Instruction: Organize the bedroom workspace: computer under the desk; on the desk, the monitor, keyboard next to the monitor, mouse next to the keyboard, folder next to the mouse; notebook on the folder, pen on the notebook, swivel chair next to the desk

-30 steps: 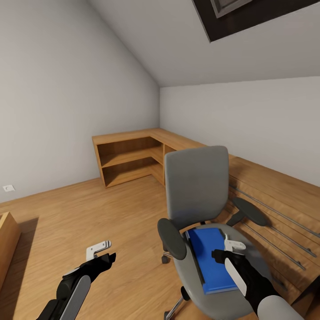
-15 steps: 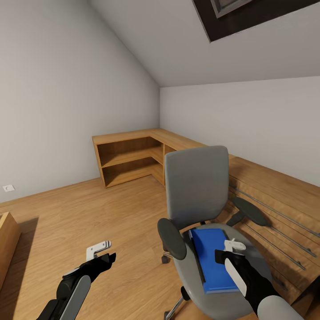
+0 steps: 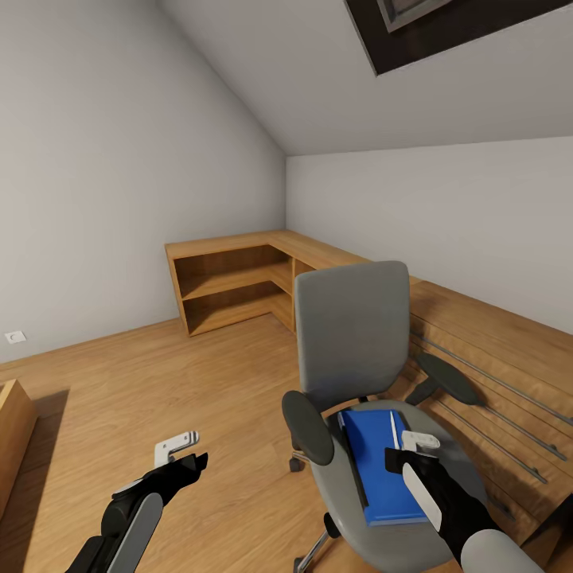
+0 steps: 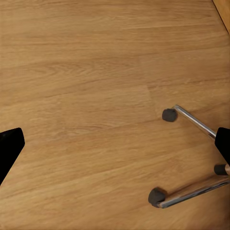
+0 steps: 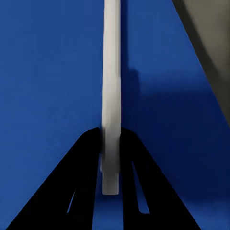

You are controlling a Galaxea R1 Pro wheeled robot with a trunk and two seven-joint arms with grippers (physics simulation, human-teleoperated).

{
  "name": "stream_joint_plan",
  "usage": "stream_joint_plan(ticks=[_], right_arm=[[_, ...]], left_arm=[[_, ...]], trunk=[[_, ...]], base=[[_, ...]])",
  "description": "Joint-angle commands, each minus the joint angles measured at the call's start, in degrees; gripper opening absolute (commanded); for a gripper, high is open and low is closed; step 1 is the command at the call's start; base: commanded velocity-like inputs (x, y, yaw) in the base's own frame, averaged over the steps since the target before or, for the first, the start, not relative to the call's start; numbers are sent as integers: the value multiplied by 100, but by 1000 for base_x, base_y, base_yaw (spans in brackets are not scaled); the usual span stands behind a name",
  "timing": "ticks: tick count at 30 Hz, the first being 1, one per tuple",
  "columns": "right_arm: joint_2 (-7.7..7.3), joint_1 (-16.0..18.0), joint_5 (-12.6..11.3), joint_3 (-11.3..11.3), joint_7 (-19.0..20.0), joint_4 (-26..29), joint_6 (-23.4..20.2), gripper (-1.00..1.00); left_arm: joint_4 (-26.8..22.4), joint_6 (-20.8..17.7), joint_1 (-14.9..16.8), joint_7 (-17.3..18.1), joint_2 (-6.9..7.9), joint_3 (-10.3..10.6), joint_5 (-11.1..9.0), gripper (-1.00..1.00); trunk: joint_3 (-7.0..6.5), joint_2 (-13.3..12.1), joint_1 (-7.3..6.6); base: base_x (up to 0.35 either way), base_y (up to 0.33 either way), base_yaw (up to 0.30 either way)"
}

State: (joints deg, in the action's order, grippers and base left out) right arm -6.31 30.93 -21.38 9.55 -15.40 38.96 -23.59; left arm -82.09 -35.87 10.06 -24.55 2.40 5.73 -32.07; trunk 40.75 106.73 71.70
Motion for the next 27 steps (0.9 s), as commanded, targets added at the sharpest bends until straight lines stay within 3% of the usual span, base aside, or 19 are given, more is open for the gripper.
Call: stream_joint_plan(ticks=[1,15,27], right_arm=[[-11,0,-77,38,-68,-38,-23,-100],[-11,0,-77,38,-68,-38,-14,-100],[-14,0,-77,30,-65,-24,-2,-100]], left_arm=[[-8,-8,4,-59,6,14,-61,100],[5,-8,4,-51,-34,14,-58,100],[23,-8,4,-65,-30,15,-37,100]], trunk=[[7,2,0],[7,2,0],[-209,-479,-264]], base=[[0,0,0],[0,0,0],[0,0,0]])
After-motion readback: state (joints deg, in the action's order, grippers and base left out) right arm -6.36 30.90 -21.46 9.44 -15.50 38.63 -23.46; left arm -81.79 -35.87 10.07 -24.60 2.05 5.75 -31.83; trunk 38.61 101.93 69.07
